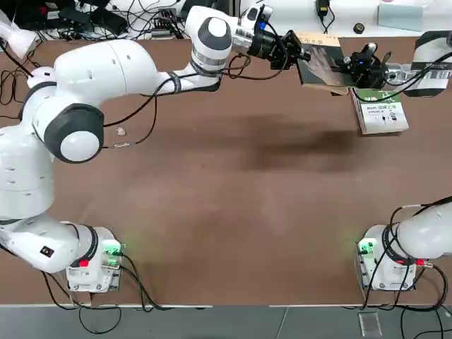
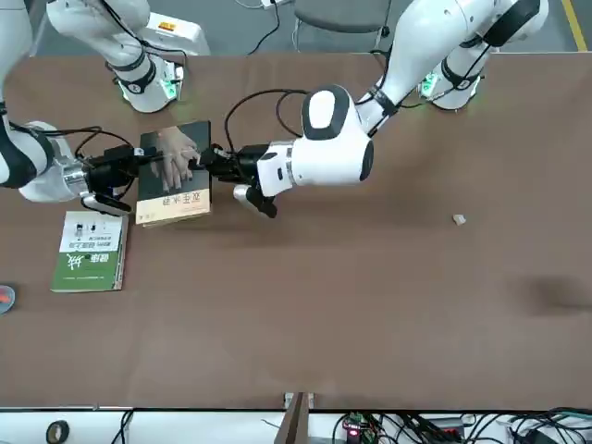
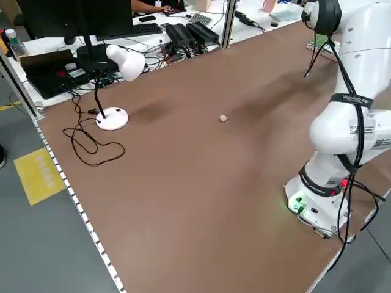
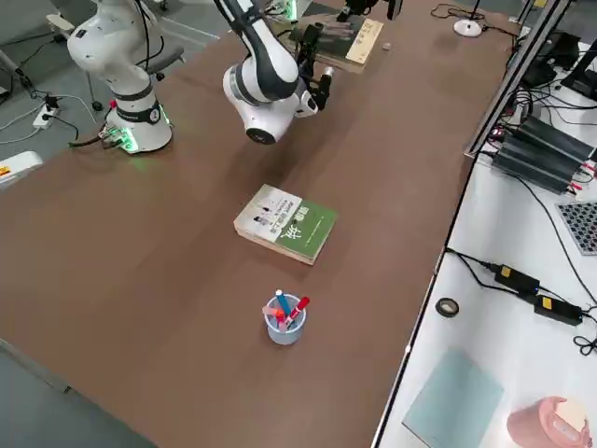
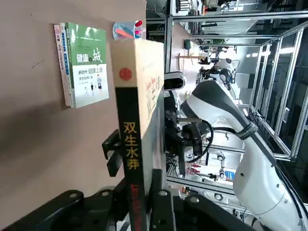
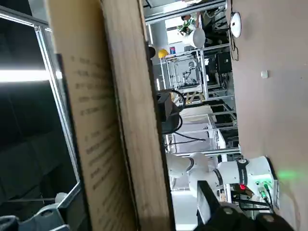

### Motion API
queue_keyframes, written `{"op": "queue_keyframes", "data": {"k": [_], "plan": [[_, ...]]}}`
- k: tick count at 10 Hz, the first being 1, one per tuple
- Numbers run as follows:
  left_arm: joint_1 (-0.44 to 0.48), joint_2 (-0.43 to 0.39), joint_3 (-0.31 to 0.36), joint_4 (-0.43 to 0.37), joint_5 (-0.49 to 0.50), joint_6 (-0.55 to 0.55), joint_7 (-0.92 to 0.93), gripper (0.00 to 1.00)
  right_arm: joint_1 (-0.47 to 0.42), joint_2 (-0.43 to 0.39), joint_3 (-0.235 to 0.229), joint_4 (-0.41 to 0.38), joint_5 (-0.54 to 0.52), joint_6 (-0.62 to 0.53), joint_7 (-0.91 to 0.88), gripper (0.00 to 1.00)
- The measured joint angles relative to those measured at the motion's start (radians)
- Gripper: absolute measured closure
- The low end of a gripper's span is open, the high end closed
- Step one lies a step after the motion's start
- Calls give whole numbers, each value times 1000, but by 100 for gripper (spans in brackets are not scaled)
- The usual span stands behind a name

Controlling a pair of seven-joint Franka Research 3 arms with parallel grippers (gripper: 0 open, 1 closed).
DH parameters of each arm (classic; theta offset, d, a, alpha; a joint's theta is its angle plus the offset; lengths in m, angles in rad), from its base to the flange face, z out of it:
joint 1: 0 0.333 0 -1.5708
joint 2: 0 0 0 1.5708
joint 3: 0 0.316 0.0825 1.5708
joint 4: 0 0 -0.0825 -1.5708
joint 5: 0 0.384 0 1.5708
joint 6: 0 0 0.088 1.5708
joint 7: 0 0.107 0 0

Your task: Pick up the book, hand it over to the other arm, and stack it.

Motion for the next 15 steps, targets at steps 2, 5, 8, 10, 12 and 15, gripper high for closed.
{"op": "queue_keyframes", "data": {"k": [2, 5, 8, 10, 12, 15], "plan": [[0, 2, 0, 3, 0, 0, 0, 82, -1, 2, -3, 0, 0, 1, 0, 25], [0, 4, 0, 6, 0, 0, 0, 82, -4, 4, -5, -1, 0, 1, 0, 57], [-1, 9, 0, 6, 0, 1, 0, 82, -11, 3, -7, -1, 5, -6, 3, 85], [-4, 16, -1, 10, 0, 8, -1, 82, -15, 3, -12, -1, 3, -13, 29, 85], [-17, 22, -1, 22, 0, 26, -10, 82, -13, 2, -31, 8, -15, -28, 73, 85], [-35, 33, -4, 40, -3, 53, -18, 83, -11, -1, -98, 57, -92, -60, 134, 85]]}}
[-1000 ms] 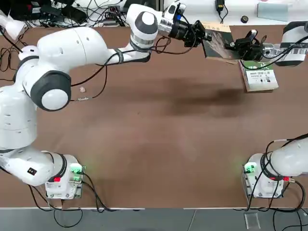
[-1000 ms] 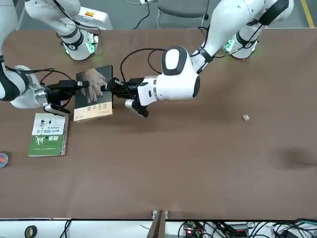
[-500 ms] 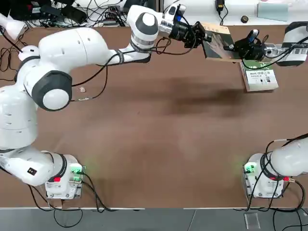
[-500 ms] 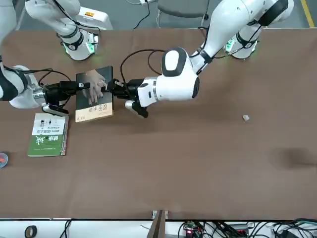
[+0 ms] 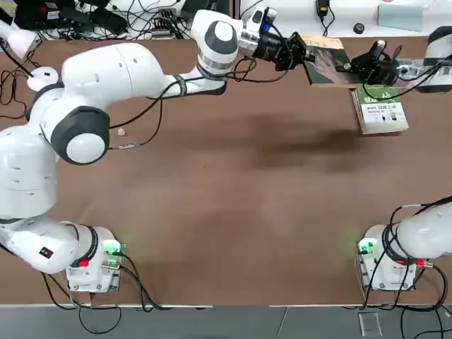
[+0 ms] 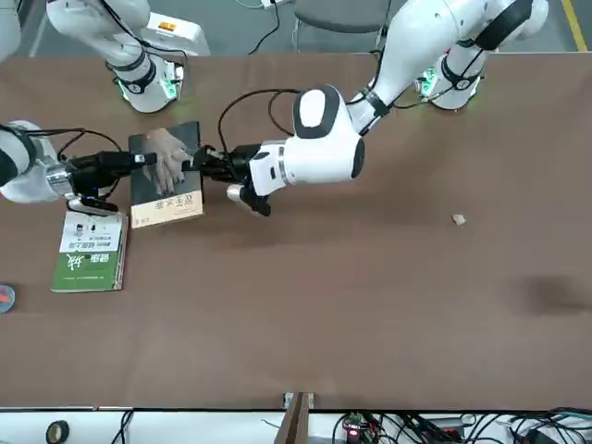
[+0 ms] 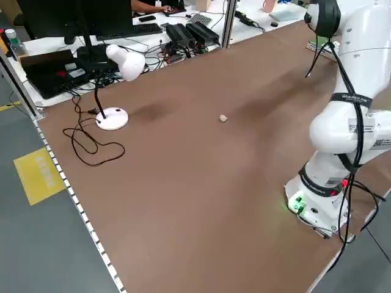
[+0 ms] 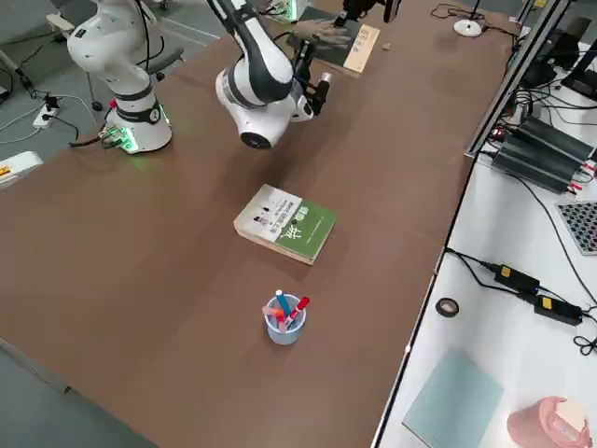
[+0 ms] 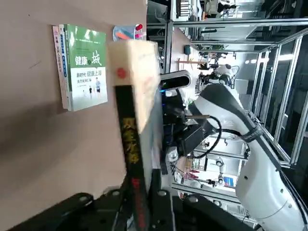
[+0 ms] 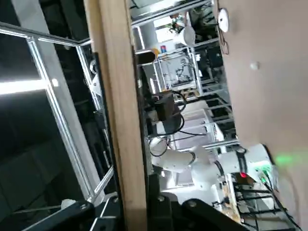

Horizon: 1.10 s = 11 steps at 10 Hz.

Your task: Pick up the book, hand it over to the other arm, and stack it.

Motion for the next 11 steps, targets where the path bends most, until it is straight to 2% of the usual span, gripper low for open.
{"op": "queue_keyframes", "data": {"k": [1, 2, 5, 9, 10, 11], "plan": [[-4, 3, -3, 8, -2, 1, 0, 83, 0, -1, -28, 24, -37, -15, 18, 85], [-5, 3, -1, 10, -2, 3, 0, 78, -6, -1, -64, 54, -82, -17, 36, 85], [14, -6, 4, 12, -2, 3, 0, 48, -56, 0, -168, 115, -169, -19, 73, 85], [17, -11, 5, 12, 4, 5, 2, 7, -67, 5, -205, 148, -203, -19, 75, 85], [20, -13, 6, 12, 28, 7, 4, 0, -68, 13, -211, 169, -225, -22, 75, 85], [27, -17, 10, 9, 76, 9, 3, 0, -74, 29, -219, 189, -239, -40, 75, 85]]}}
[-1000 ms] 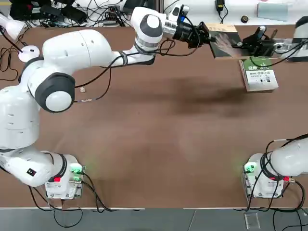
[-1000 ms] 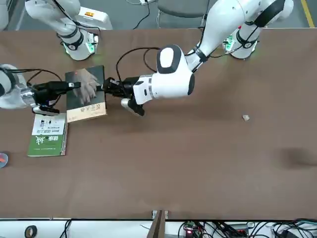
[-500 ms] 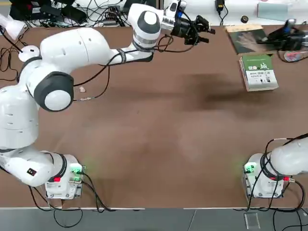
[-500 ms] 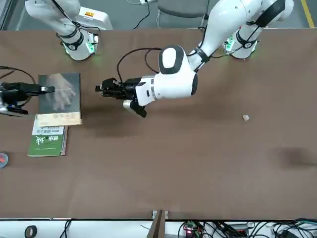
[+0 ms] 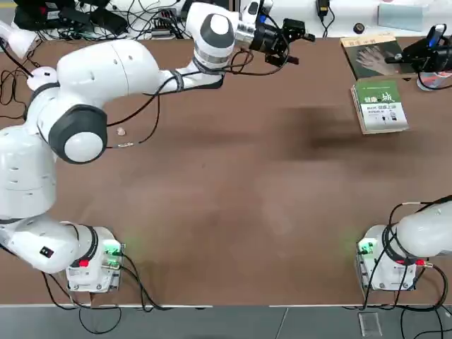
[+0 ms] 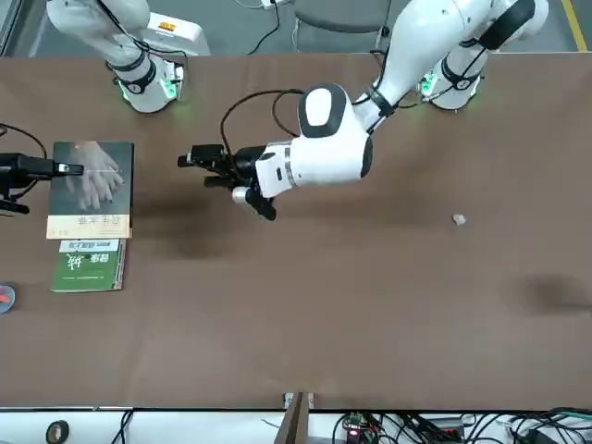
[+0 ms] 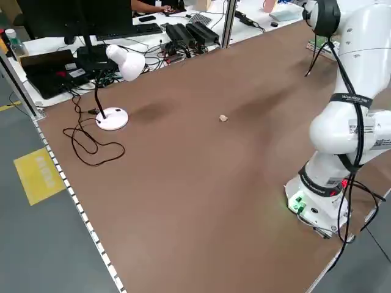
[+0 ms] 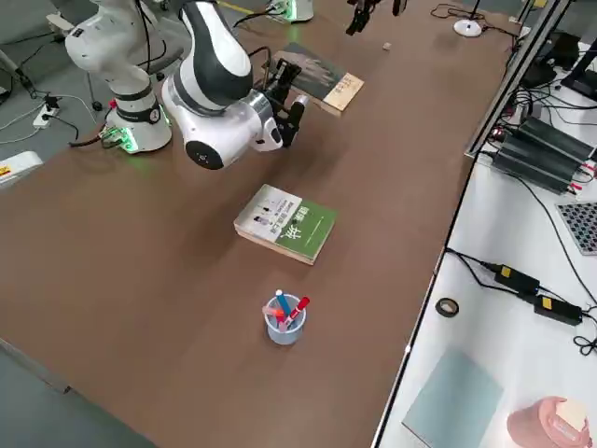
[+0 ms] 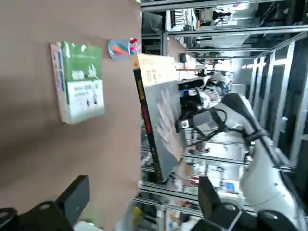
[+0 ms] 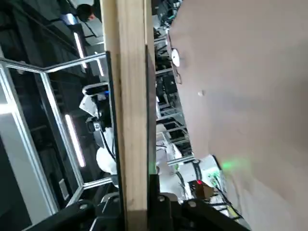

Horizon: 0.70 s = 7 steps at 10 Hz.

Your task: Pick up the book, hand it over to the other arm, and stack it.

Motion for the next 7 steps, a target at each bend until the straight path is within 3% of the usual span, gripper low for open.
{"op": "queue_keyframes", "data": {"k": [2, 4, 7], "plan": [[32, -16, 16, -41, 132, 1, -19, 0, -33, 46, -6, 35, -34, -46, -14, 85], [110, -58, 23, -117, 328, -35, -43, 0, -82, 100, -4, 63, -82, -84, -89, 85], [281, -137, 23, -165, 664, -302, -172, 0, -169, 203, 42, 144, -156, -134, -207, 85]]}}
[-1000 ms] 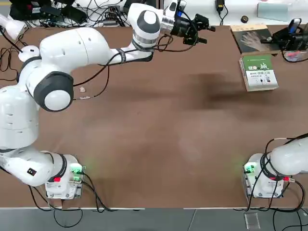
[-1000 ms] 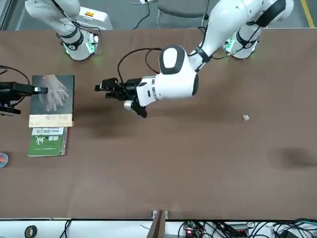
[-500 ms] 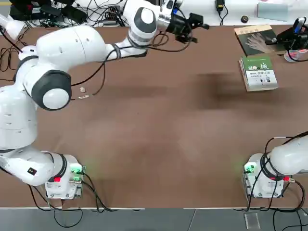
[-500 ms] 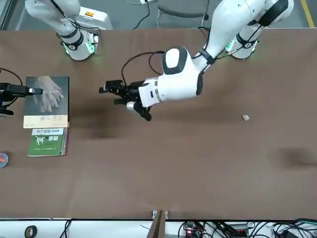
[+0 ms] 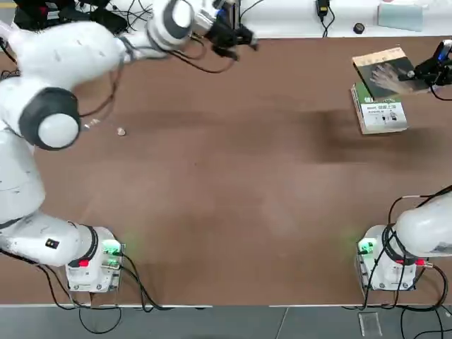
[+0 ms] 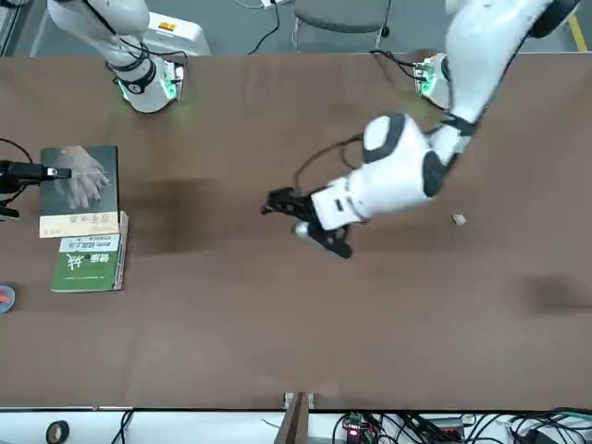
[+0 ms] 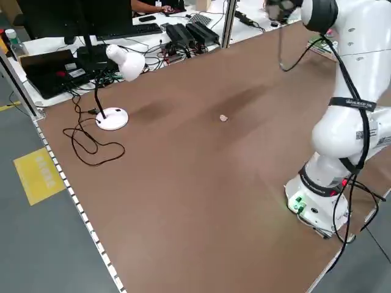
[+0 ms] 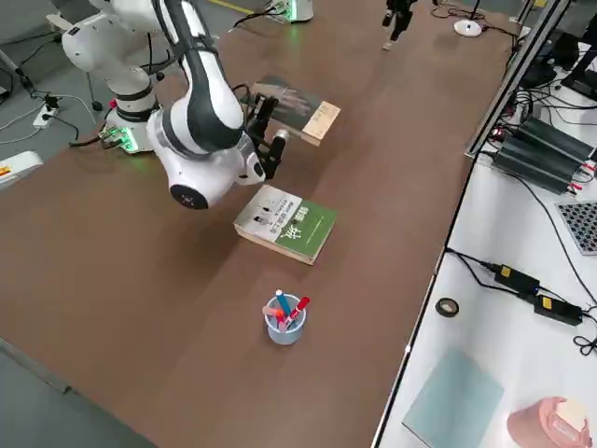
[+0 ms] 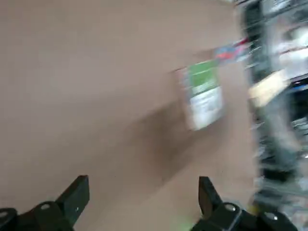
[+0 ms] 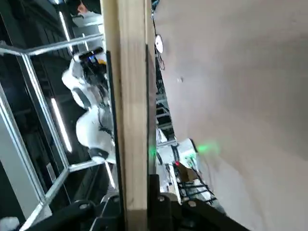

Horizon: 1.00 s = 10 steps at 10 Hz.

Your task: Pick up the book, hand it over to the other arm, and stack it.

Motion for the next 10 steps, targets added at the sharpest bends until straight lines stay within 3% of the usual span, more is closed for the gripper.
{"op": "queue_keyframes", "data": {"k": [4, 7, 10], "plan": [[141, -103, 1, -15, 237, -278, -96, 0, -89, 120, 85, 163, -88, -43, -56, 85], [237, -142, 0, -40, 415, -354, -102, 0, -150, 199, 131, 299, -143, -72, -98, 85], [340, -162, -1, -62, 545, -397, -57, 0, -199, 249, 140, 387, -184, -71, -141, 85]]}}
